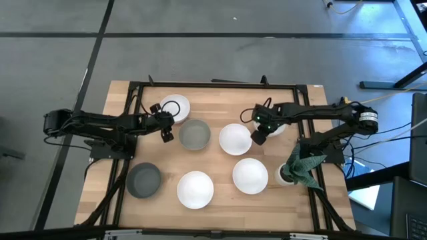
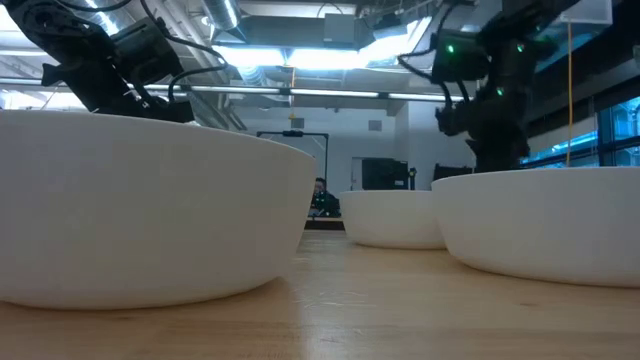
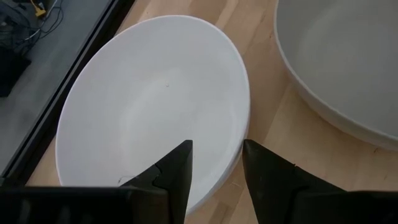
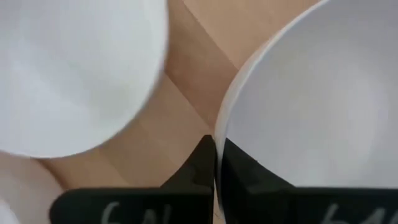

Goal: Nest bowls inside each other
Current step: Stack the white bowl on top of the white bowl

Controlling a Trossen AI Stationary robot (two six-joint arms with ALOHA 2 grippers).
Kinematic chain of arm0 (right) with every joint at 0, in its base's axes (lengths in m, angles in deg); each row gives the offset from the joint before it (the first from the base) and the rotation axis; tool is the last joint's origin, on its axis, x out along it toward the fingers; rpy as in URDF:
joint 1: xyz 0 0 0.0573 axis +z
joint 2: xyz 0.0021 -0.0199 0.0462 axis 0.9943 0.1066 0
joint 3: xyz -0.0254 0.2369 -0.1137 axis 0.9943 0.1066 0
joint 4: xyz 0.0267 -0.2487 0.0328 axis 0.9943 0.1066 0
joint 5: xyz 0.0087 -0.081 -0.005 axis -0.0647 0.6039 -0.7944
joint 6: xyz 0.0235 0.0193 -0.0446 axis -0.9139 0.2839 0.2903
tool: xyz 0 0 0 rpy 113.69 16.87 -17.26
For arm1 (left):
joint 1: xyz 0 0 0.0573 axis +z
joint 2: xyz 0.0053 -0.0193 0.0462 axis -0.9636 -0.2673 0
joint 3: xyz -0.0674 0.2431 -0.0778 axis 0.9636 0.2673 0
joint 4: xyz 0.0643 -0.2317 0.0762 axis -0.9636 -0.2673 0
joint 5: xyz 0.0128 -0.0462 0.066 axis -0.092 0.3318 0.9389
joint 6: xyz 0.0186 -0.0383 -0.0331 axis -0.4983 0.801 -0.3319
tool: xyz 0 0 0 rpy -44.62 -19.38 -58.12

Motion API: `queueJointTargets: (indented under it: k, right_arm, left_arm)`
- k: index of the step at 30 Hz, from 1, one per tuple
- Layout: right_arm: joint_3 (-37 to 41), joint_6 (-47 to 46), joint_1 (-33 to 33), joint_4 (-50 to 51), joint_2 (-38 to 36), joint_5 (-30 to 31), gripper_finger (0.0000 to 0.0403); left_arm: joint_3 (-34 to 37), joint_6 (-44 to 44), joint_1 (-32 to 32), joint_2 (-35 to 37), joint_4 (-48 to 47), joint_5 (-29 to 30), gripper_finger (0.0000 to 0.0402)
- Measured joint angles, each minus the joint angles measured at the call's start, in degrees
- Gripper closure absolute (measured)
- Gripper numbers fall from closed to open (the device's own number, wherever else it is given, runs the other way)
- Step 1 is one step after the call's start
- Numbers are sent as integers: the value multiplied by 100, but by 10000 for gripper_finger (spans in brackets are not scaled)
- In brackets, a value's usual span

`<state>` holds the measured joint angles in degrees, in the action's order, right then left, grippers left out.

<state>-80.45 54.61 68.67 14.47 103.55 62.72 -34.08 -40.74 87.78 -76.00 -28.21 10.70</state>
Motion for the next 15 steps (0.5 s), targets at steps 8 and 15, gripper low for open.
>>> queueJointTargets:
  k: [8,15]
  right_arm:
    - [-1052,296,4,348,-1,185,397]
    - [-1585,340,359,176,-2,-438,397]
  left_arm:
    - [0,4,0,1,0,0,266]
    - [0,2,0,0,0,0,266]
